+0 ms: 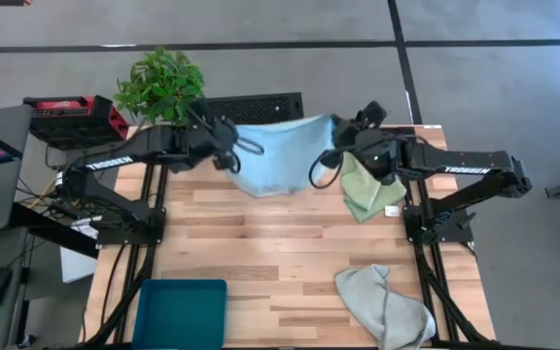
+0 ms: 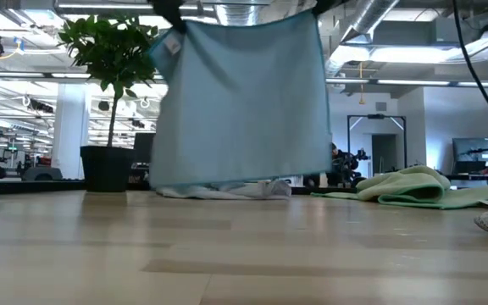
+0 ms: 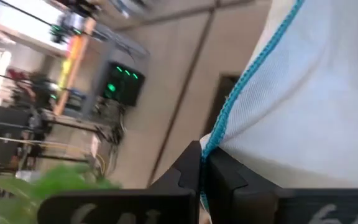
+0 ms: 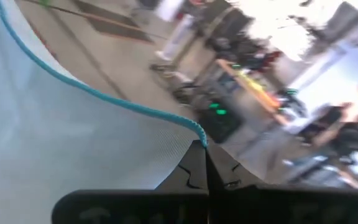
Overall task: Fold microfiber towels
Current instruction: Fold the blue microfiber cloth
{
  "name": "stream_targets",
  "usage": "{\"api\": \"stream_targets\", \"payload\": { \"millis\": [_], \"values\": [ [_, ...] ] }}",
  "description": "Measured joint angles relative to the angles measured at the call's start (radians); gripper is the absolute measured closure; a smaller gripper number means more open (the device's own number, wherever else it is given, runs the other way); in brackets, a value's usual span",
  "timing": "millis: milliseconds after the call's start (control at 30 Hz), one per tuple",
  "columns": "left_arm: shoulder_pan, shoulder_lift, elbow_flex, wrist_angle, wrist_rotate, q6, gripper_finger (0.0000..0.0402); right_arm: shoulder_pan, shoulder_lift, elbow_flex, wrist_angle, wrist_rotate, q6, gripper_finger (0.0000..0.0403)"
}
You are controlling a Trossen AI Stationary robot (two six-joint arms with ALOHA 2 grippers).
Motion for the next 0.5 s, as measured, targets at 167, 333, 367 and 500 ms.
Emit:
{"api": "stream_targets", "payload": {
  "millis": [167,333,367,500],
  "values": [
    [0.017,0.000,0.009,0.115,0.007,0.094,0.0401,0.000,-0.002,0.035,0.021,0.074,-0.048,0.0401],
    [-0.002,0.000,0.009,-0.040,0.086,-0.011,0.0401,0.053,0.007,0.035,-0.180,0.041,0.095,0.0401],
    [-0.008,0.000,0.008,-0.084,0.120,-0.046,0.0401,0.063,0.015,0.035,-0.239,0.019,0.153,0.0401],
    [-0.039,0.000,-0.011,-0.208,0.228,-0.174,0.0401,0.100,0.048,0.033,-0.449,-0.054,0.382,0.0401]
  ]
}}
